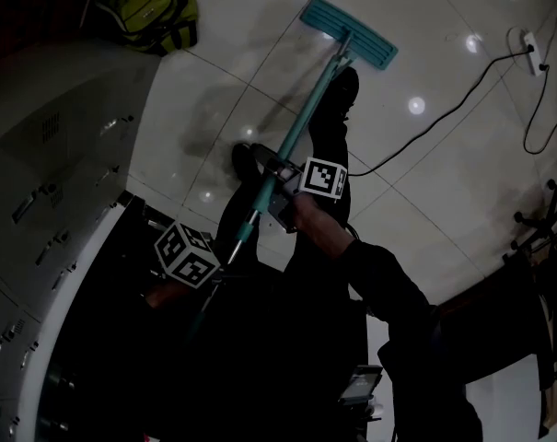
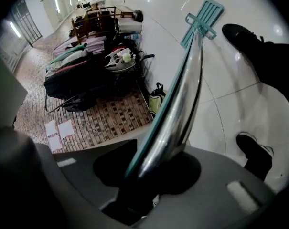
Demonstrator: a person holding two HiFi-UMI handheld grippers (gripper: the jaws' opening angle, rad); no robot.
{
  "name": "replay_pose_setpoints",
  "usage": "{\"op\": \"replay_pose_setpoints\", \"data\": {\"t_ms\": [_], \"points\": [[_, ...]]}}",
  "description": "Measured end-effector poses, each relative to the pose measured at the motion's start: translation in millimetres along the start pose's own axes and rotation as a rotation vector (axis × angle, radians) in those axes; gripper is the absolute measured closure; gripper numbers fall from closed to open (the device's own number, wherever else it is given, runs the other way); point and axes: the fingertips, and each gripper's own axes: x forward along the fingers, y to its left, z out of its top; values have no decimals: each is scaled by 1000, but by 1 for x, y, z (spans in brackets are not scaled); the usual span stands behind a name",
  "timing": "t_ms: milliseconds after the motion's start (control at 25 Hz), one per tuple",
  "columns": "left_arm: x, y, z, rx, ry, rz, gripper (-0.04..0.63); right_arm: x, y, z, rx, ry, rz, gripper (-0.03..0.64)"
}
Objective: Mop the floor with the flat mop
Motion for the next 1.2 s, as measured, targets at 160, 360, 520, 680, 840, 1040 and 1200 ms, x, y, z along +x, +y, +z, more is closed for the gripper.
{"op": "replay_pose_setpoints", "data": {"t_ms": [160, 360, 520, 680, 840, 1040, 1200], "points": [[-6, 3, 61, 33, 10, 48, 466, -2, 7, 66, 1, -28, -36, 491], [-15, -17, 172, 81, 5, 30, 459, -5, 40, 180, -49, -50, 28, 485], [-22, -34, 221, 104, 2, 6, 454, -7, 66, 233, -114, -58, 62, 471], [-24, -37, 237, 110, 12, 11, 454, -7, 72, 249, -115, -56, 57, 476], [-22, -39, 254, 120, -3, 13, 454, -10, 76, 263, -105, -55, 50, 476], [-15, -45, 293, 140, -40, -16, 453, -20, 80, 302, -116, -59, 16, 482], [-5, -49, 344, 166, -68, -16, 453, -29, 87, 350, -146, -16, 6, 478]]}}
